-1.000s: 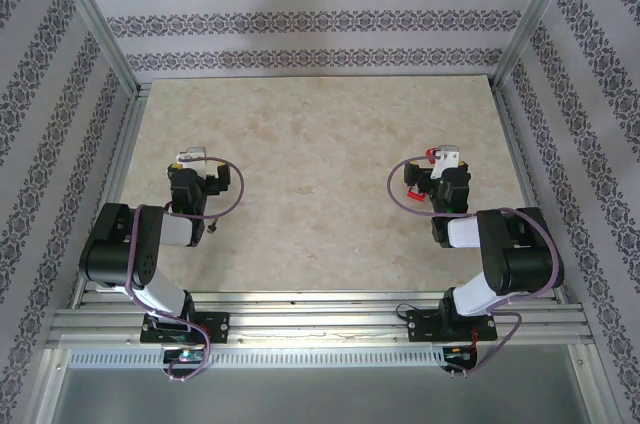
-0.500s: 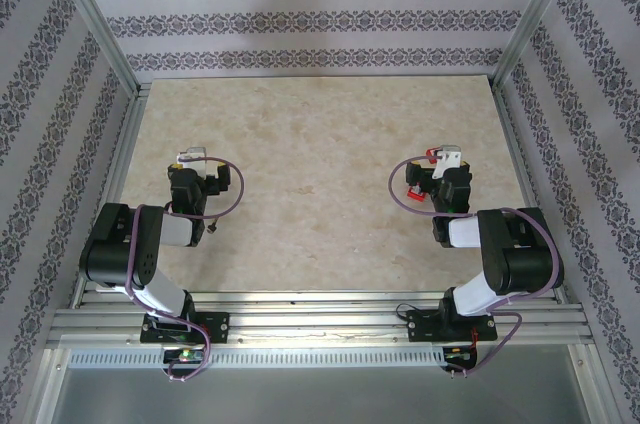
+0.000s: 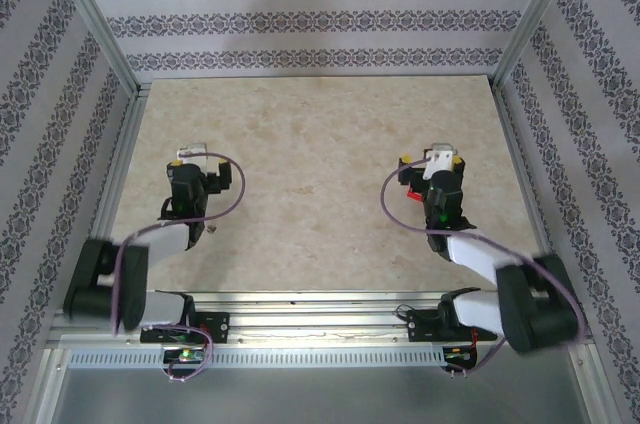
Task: Unlock with the key
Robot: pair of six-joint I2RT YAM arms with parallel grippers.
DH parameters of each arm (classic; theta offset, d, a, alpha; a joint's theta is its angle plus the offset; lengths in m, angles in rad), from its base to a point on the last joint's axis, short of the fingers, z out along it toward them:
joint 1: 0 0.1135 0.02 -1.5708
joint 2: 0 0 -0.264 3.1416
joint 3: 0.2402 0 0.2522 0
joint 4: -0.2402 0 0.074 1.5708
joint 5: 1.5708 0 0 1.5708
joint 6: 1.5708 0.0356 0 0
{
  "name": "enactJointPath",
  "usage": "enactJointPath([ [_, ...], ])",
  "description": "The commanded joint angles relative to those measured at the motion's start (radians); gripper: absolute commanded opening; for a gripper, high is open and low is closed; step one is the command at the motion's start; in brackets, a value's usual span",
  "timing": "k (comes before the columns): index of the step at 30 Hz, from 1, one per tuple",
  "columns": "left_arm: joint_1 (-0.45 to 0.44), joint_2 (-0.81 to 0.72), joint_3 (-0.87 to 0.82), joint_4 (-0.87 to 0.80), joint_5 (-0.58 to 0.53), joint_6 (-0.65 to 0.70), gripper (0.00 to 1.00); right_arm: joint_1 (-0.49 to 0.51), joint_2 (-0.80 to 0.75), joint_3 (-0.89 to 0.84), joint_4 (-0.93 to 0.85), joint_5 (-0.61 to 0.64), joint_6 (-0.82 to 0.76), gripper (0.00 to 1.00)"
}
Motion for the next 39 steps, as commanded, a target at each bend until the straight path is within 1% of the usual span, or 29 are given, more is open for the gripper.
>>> enactJointPath([
  [1, -0.022, -0.22, 0.196, -0.56, -0.041, -0.257, 1.0, 0.047, -0.19, 0.177, -0.522, 0.023, 0.124, 0.98],
  [2, -0.024, -0.266, 0.244, -0.687, 0.037, -0.356, 1.0, 0.07, -0.228, 0.203, -0.628, -0.02, 0.166, 0.98],
  [3, -0.027, -0.295, 0.271, -0.766, 0.135, -0.41, 1.0, 0.097, -0.257, 0.218, -0.694, -0.051, 0.191, 0.98],
  [4, -0.04, -0.325, 0.299, -0.853, 0.22, -0.461, 1.0, 0.14, -0.287, 0.225, -0.766, -0.046, 0.234, 0.98],
  [5, -0.058, -0.346, 0.334, -0.964, 0.248, -0.51, 0.99, 0.189, -0.313, 0.227, -0.822, -0.035, 0.282, 0.98],
  [6, -0.068, -0.365, 0.368, -1.098, 0.251, -0.562, 1.0, 0.235, -0.333, 0.229, -0.871, -0.044, 0.308, 0.98],
  [7, -0.069, -0.382, 0.386, -1.197, 0.265, -0.598, 1.0, 0.285, -0.344, 0.23, -0.908, -0.045, 0.33, 0.98],
  [9, -0.069, -0.419, 0.41, -1.393, 0.281, -0.628, 1.0, 0.402, -0.358, 0.233, -0.983, -0.037, 0.374, 0.98],
  [11, -0.07, -0.454, 0.401, -1.503, 0.3, -0.62, 1.0, 0.502, -0.358, 0.232, -1.024, -0.035, 0.414, 0.98],
  [13, -0.069, -0.471, 0.374, -1.571, 0.281, -0.627, 1.0, 0.593, -0.35, 0.223, -1.043, -0.021, 0.451, 0.98],
  [16, -0.069, -0.422, 0.367, -1.564, 0.329, -0.66, 0.99, 0.716, -0.332, 0.212, -1.036, 0.008, 0.489, 0.98],
  [17, -0.07, -0.396, 0.359, -1.543, 0.334, -0.664, 0.97, 0.752, -0.32, 0.214, -1.039, 0.025, 0.499, 0.98],
  [19, -0.07, -0.346, 0.344, -1.552, 0.241, -0.667, 0.94, 0.811, -0.304, 0.223, -1.045, 0.046, 0.503, 0.98],
  [20, -0.068, -0.325, 0.33, -1.556, 0.216, -0.678, 0.94, 0.837, -0.298, 0.229, -1.052, 0.063, 0.511, 0.98],
  [21, -0.067, -0.322, 0.314, -1.545, 0.215, -0.695, 0.93, 0.858, -0.293, 0.233, -1.055, 0.071, 0.514, 0.98],
  [23, -0.068, -0.355, 0.262, -1.497, 0.204, -0.746, 0.88, 0.892, -0.29, 0.226, -1.048, 0.092, 0.52, 0.98],
  [25, -0.061, -0.37, 0.223, -1.451, 0.192, -0.773, 0.85, 0.91, -0.288, 0.208, -1.029, 0.102, 0.529, 0.98],
  [27, -0.037, -0.321, 0.214, -1.424, 0.214, -0.774, 0.82, 0.919, -0.286, 0.202, -1.031, 0.096, 0.537, 0.98],
  [30, -0.014, -0.238, 0.209, -1.374, 0.204, -0.766, 0.76, 0.939, -0.292, 0.192, -1.026, 0.096, 0.543, 0.98],
  [34, 0.049, -0.155, 0.185, -1.284, 0.233, -0.754, 0.62, 0.965, -0.305, 0.178, -1.032, 0.101, 0.557, 0.98],
  [35, 0.06, -0.138, 0.182, -1.261, 0.237, -0.754, 0.6, 0.974, -0.309, 0.176, -1.037, 0.103, 0.563, 0.98],
  [39, 0.099, -0.049, 0.194, -1.2, 0.262, -0.742, 0.59, 1.004, -0.323, 0.155, -1.024, 0.114, 0.582, 0.98],
])
